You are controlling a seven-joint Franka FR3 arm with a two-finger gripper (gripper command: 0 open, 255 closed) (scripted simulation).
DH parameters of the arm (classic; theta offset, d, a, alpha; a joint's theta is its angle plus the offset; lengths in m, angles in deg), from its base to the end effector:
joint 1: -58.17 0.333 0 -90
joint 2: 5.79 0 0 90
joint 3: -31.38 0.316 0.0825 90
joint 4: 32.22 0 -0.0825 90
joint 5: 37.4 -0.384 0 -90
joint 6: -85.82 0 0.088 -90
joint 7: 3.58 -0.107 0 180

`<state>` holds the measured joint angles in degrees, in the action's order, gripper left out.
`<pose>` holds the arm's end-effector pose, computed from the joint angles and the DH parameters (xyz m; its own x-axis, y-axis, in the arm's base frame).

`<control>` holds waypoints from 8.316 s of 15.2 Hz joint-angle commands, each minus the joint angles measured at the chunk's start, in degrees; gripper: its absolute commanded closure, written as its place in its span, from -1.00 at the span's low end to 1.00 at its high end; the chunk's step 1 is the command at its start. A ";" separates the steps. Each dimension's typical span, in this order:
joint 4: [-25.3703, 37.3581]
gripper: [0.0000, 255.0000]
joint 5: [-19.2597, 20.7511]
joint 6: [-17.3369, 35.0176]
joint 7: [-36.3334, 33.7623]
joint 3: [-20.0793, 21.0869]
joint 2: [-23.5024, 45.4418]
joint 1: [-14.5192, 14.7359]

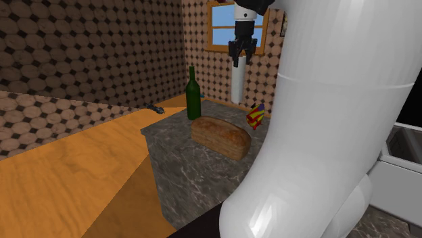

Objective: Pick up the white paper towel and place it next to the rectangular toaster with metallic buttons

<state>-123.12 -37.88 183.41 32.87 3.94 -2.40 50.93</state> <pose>0.4837 -0.3244 0.5991 0.9986 0.0327 0.0404 0.0305 -0.9981 0.0533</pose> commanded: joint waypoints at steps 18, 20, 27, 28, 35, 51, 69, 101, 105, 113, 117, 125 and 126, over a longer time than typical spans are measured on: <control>14.10 1.00 -0.49 -13.55 1.99 -0.99 0.65 -1.20; 8.88 1.00 1.78 -12.49 2.19 -1.04 -4.09 -0.93; -4.89 1.00 8.58 -11.50 3.49 -0.91 -18.62 -2.33; -6.42 1.00 9.43 -11.62 3.80 -0.91 -20.48 -2.72; -14.77 1.00 14.77 -13.67 7.06 -1.34 -32.26 -6.30; -20.73 1.00 26.16 -22.55 21.17 -6.67 -51.14 -15.25; -8.44 1.00 40.60 -31.45 44.94 -19.48 -58.20 -19.08; -36.08 1.00 50.19 -16.02 40.41 -27.63 -72.01 -26.07; -38.69 1.00 51.86 -14.18 40.06 -29.39 -73.16 -26.75; -43.38 1.00 55.54 -10.50 39.42 -33.39 -75.09 -27.95; -45.45 1.00 57.56 -8.66 39.11 -35.63 -75.87 -28.45; -47.28 1.00 59.63 -6.89 38.80 -37.95 -76.52 -28.85; -47.28 1.00 59.63 -6.90 38.80 -37.95 -76.53 -28.85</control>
<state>-170.37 21.72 176.45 71.68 -33.97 -78.91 22.07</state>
